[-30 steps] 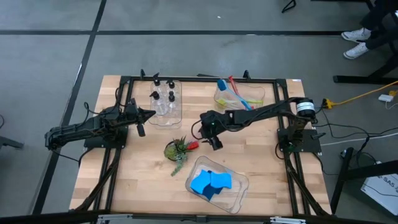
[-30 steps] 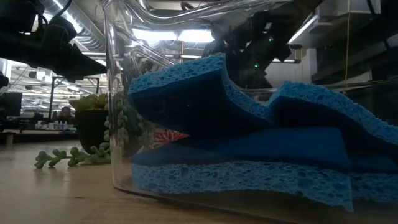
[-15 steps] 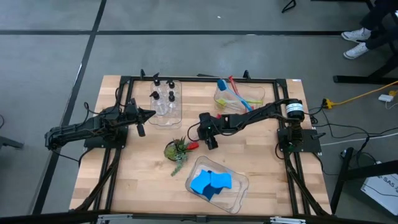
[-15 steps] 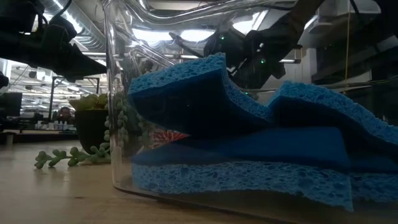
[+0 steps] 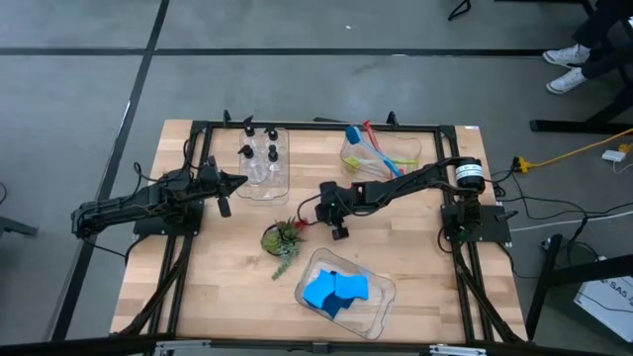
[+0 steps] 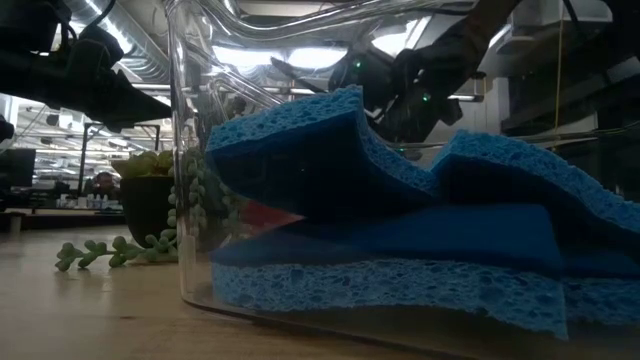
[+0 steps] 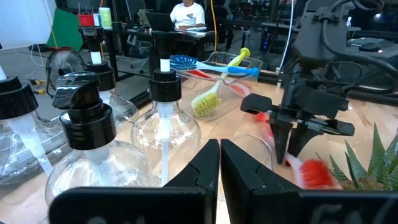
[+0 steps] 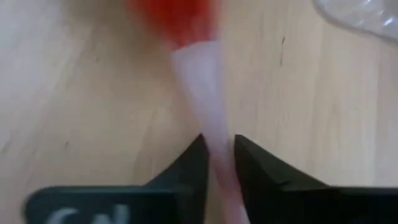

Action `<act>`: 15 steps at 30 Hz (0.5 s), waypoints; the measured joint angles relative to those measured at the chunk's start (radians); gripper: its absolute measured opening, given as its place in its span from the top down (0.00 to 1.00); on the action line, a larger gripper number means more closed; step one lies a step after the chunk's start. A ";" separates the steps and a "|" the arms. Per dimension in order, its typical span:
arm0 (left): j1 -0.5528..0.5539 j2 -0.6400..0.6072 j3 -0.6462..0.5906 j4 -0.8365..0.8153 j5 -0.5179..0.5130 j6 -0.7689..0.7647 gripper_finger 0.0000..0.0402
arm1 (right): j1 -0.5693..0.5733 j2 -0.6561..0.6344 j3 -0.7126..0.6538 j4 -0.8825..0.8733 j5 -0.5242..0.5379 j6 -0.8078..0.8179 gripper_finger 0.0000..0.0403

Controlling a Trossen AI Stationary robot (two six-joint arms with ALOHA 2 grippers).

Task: Pick & Place Kitchen Sink Supplies
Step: Put the orange dish brush into the top right transparent bin

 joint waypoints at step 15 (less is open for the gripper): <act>0.000 0.000 0.000 0.000 0.000 0.000 0.97 | 0.029 -0.091 -0.006 -0.205 -0.054 0.431 0.91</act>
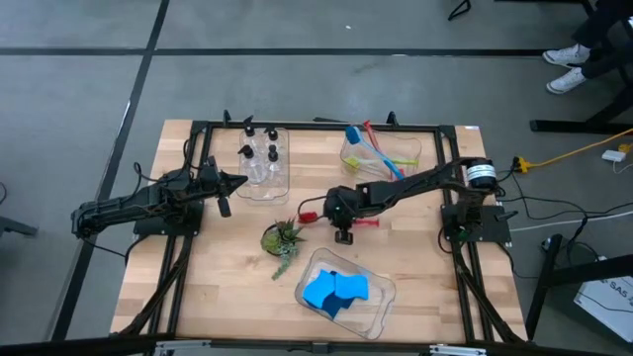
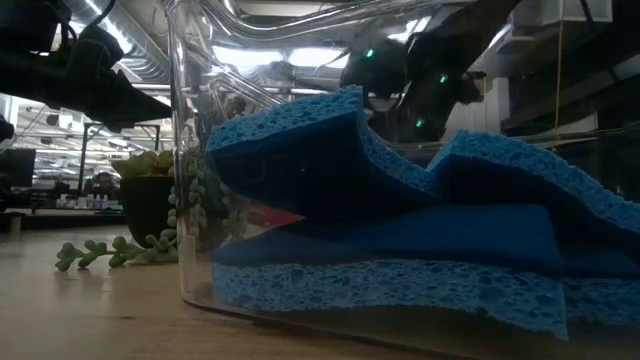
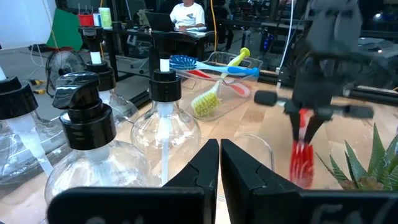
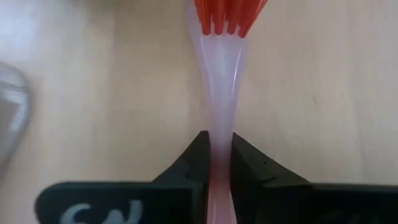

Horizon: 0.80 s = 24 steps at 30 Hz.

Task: Pick & Place Kitchen Sink Supplies
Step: Put the orange dish brush into the top right transparent bin

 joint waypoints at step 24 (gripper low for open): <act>0.000 0.000 0.000 0.000 0.000 0.000 0.98 | 0.012 -0.515 0.003 -0.169 0.137 0.262 0.90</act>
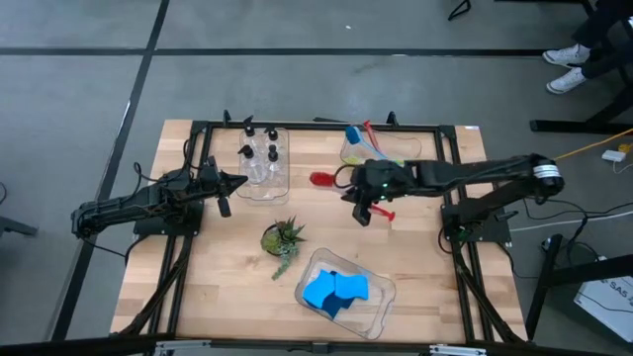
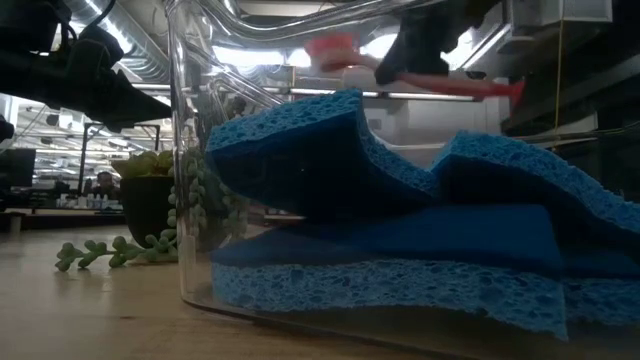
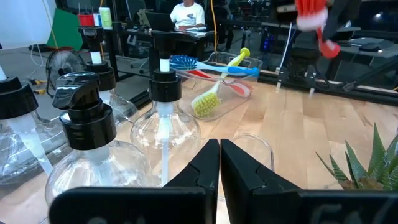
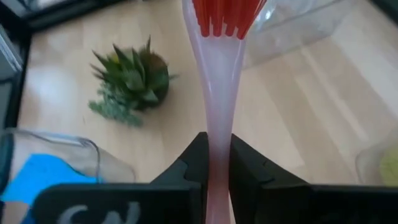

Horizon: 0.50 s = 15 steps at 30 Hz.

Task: Pick & Place Kitchen Sink Supplies
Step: Put the orange dish brush into the top right transparent bin

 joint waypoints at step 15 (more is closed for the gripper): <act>0.000 0.000 0.000 0.000 0.000 0.000 0.97 | -0.016 -0.214 0.001 0.014 0.139 0.012 0.90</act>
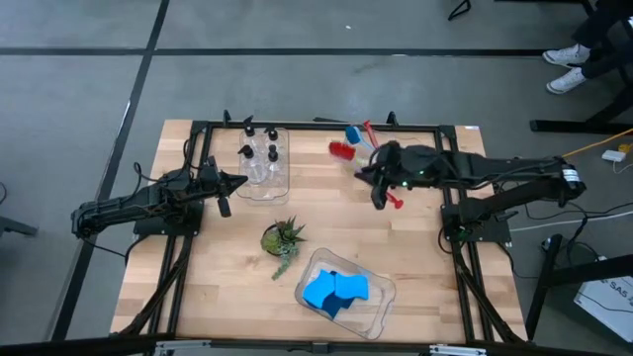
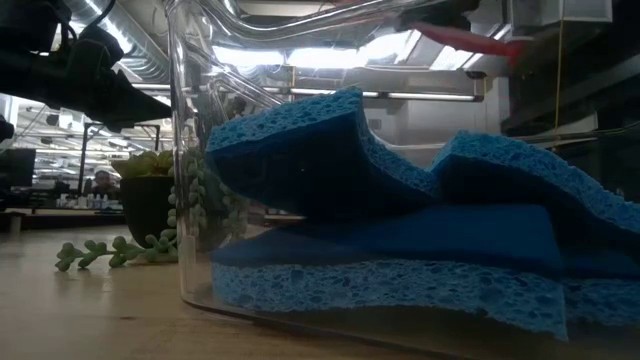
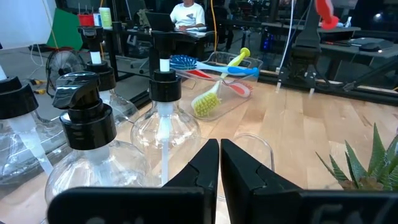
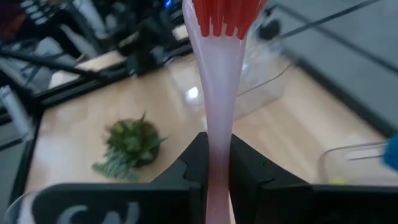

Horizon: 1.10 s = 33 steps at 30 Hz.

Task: Pick & Place Kitchen Sink Supplies
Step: Put the orange dish brush into the top right transparent bin

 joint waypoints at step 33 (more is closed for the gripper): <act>0.000 0.000 0.000 0.000 0.000 0.000 0.97 | -0.481 0.159 0.001 0.010 0.178 -0.307 0.90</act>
